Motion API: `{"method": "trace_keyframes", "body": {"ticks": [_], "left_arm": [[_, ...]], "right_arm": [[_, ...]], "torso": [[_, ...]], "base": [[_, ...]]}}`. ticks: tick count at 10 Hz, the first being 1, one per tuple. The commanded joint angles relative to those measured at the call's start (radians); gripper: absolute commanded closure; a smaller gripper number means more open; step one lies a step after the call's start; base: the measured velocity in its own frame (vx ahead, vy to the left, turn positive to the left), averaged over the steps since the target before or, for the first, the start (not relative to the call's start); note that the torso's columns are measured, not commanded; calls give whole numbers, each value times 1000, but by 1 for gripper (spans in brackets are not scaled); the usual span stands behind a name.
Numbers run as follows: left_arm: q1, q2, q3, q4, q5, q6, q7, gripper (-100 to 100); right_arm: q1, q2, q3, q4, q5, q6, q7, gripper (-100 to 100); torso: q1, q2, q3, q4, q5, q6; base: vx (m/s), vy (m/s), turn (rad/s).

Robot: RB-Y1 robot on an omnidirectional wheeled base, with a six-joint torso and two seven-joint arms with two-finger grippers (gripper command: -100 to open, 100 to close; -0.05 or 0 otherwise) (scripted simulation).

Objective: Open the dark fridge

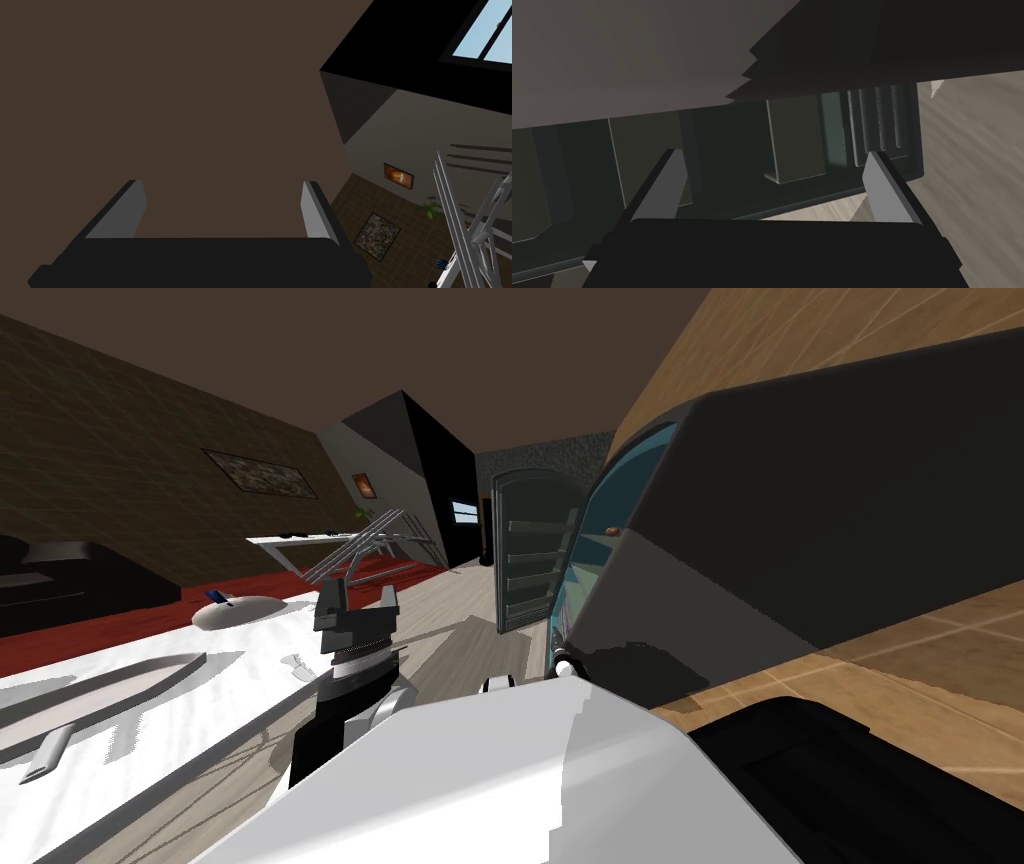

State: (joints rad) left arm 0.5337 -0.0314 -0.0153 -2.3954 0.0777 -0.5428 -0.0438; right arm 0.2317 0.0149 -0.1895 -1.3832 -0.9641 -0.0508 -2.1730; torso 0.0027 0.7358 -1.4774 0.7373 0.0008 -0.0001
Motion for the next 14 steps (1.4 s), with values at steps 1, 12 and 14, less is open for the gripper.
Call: {"method": "trace_keyframes", "body": {"ticks": [1,12,14], "left_arm": [[0,0,0,0,0,0,0,0],[0,0,0,0,0,0,0,0],[0,0,0,0,0,0,0,0]], "right_arm": [[-2,0,46,-4,80,-52,-78,-100],[-5,0,91,-9,397,-234,-377,-100],[-5,0,91,-9,413,-234,-424,-100]], "torso": [[-1,1,0,0,0,0],[-1,1,1,0,0,0],[-1,1,0,0,0,0]], "base": [[-24,-49,186],[-23,-23,37],[3,7,1]]}}
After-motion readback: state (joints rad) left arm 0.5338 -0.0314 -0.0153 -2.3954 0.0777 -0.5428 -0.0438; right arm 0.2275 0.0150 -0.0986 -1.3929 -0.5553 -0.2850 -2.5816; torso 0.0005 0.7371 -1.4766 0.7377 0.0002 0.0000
